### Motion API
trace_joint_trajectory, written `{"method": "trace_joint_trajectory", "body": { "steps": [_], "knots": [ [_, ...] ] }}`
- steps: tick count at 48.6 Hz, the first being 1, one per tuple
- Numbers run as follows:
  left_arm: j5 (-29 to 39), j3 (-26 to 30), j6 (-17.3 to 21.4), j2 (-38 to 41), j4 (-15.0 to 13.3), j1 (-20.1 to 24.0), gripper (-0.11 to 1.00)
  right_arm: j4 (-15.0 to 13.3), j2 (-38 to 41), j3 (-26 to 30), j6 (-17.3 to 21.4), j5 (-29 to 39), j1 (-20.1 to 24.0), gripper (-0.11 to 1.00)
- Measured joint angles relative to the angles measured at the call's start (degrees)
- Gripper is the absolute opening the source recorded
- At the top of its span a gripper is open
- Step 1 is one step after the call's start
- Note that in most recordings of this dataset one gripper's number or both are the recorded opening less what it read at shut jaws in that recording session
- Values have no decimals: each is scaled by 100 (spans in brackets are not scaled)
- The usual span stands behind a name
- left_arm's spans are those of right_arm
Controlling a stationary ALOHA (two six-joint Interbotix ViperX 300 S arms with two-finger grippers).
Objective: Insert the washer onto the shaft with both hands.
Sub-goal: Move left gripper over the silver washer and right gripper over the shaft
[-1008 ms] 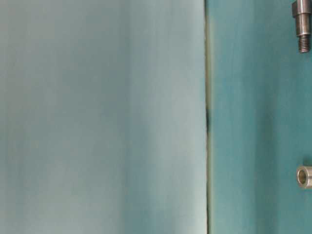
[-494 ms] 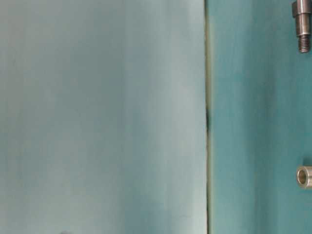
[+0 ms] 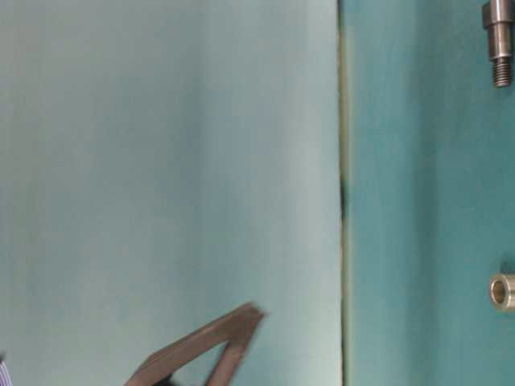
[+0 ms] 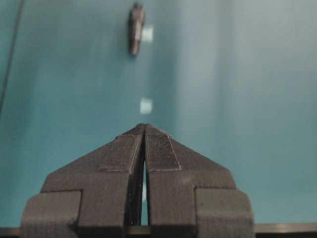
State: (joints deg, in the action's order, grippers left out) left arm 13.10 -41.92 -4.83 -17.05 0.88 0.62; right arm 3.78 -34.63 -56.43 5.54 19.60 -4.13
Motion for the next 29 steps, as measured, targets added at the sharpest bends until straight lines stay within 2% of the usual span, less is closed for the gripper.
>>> {"method": "trace_joint_trajectory", "body": {
  "steps": [12,19,29],
  "knots": [
    [712,492,105,624,18,26,2,-158,967,554,-44,563,62,-10],
    [1020,703,308,905,26,26,2,-202,1564,923,-264,949,123,-10],
    [1204,791,483,1257,26,35,2,-202,2180,1248,-633,1090,149,-10]
  ]
}}
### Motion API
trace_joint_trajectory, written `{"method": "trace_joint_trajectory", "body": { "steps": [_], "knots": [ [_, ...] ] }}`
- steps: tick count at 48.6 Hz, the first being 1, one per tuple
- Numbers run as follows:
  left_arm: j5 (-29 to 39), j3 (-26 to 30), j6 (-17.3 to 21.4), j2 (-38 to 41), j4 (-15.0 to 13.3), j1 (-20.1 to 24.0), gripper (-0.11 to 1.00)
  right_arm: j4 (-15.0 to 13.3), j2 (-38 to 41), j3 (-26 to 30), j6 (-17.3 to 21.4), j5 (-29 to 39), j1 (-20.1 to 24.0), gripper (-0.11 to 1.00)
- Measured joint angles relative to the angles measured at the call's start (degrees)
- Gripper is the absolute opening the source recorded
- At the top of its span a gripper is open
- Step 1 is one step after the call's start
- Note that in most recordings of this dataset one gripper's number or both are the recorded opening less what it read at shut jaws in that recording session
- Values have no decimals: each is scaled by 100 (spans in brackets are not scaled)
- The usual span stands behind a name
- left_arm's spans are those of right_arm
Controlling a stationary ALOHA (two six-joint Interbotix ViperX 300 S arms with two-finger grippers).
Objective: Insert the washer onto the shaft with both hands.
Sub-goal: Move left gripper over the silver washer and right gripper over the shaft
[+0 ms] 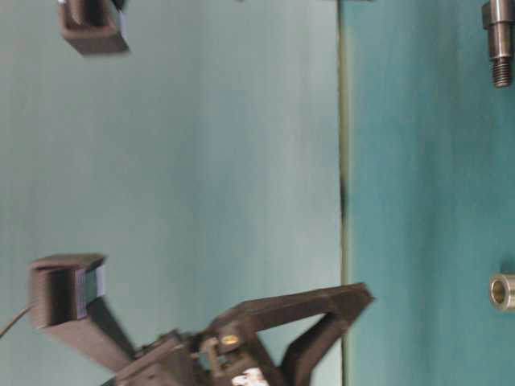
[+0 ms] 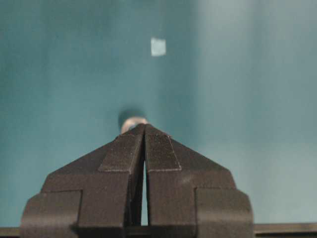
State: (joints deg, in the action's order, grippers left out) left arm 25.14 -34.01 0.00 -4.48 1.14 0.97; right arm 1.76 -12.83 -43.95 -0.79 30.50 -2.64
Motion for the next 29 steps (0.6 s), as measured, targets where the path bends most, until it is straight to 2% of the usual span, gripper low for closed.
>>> {"method": "trace_joint_trajectory", "body": {
  "steps": [11,29],
  "knots": [
    [88,9,343,70,0,26,2,-18,387,62,-141,-44,-9,-10],
    [79,0,360,105,0,149,2,-70,598,70,-141,-431,-53,-6]
  ]
}}
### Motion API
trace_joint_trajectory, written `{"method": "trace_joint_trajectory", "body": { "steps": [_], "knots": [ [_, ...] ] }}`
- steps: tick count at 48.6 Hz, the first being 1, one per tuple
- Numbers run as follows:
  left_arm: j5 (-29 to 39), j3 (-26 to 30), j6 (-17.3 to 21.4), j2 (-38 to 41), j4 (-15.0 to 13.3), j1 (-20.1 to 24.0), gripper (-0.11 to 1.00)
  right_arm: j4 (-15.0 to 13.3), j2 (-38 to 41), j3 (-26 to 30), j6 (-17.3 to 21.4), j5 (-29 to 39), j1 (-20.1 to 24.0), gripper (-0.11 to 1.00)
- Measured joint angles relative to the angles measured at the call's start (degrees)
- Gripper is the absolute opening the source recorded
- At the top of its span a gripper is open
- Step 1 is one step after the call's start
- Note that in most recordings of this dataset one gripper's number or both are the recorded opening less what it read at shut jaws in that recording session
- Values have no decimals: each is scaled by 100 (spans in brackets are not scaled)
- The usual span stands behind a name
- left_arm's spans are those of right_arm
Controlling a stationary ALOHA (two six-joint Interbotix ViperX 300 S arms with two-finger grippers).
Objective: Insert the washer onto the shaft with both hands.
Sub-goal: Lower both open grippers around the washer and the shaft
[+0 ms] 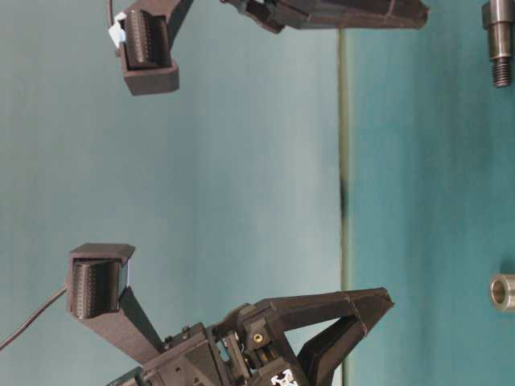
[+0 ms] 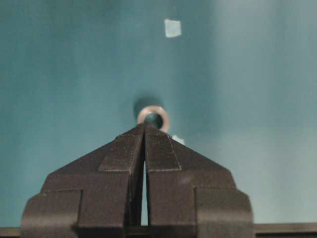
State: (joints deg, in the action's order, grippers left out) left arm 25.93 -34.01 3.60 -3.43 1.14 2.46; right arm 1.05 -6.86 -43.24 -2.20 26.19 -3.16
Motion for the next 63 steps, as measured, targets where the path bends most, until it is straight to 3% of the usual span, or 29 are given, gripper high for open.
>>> {"method": "trace_joint_trajectory", "body": {
  "steps": [9,12,21,24,29,38,42,63],
  "knots": [
    [-255,-79,0,0,0,0,2,-9,70,0,0,-18,-53,12],
    [-448,-158,0,0,0,0,2,0,97,0,0,-18,-53,25],
    [-598,-237,-9,9,0,0,2,-9,176,0,0,-26,-53,80],
    [-598,-264,-9,0,0,0,5,-9,185,0,0,-35,-53,90],
    [-606,-343,-18,0,0,0,25,-9,185,0,0,-44,-53,86],
    [-606,-431,-62,9,0,0,82,0,193,0,0,-62,-53,86],
    [-615,-431,-53,35,0,0,96,-9,202,-9,9,-53,-53,85],
    [-765,-387,-35,686,0,0,93,-9,527,-79,0,-290,-53,85]
  ]
}}
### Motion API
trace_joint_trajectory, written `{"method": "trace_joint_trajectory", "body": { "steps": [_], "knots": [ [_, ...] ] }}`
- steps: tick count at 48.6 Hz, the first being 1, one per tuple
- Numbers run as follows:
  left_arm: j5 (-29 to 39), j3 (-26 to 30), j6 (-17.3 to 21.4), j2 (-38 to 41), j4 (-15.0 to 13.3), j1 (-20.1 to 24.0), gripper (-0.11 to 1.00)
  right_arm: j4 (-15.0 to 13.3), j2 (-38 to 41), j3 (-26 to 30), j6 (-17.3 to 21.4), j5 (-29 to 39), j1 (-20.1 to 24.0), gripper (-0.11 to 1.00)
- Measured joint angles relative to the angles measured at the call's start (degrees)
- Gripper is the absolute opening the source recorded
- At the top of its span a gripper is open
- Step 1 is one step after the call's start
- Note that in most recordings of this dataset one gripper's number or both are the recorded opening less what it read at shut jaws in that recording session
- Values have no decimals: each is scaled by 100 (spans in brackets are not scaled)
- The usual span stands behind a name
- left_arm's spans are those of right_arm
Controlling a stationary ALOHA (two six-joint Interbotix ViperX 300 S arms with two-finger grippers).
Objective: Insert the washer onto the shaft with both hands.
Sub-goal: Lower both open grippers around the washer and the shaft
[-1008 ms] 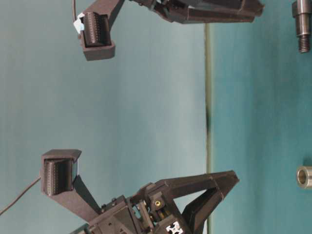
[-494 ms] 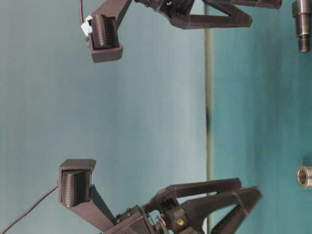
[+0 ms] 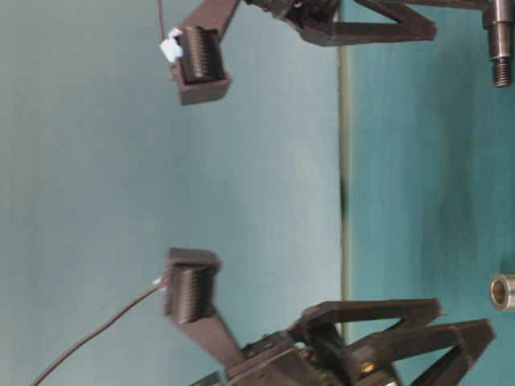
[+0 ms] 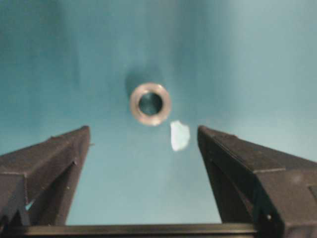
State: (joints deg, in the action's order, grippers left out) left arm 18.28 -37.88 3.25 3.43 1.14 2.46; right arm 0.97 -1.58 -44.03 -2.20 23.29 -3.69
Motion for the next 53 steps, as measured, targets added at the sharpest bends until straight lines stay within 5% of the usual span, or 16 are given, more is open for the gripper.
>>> {"method": "trace_joint_trajectory", "body": {
  "steps": [53],
  "knots": [
    [-352,202,-97,606,0,0,93,35,378,-141,9,-334,18,85]
  ]
}}
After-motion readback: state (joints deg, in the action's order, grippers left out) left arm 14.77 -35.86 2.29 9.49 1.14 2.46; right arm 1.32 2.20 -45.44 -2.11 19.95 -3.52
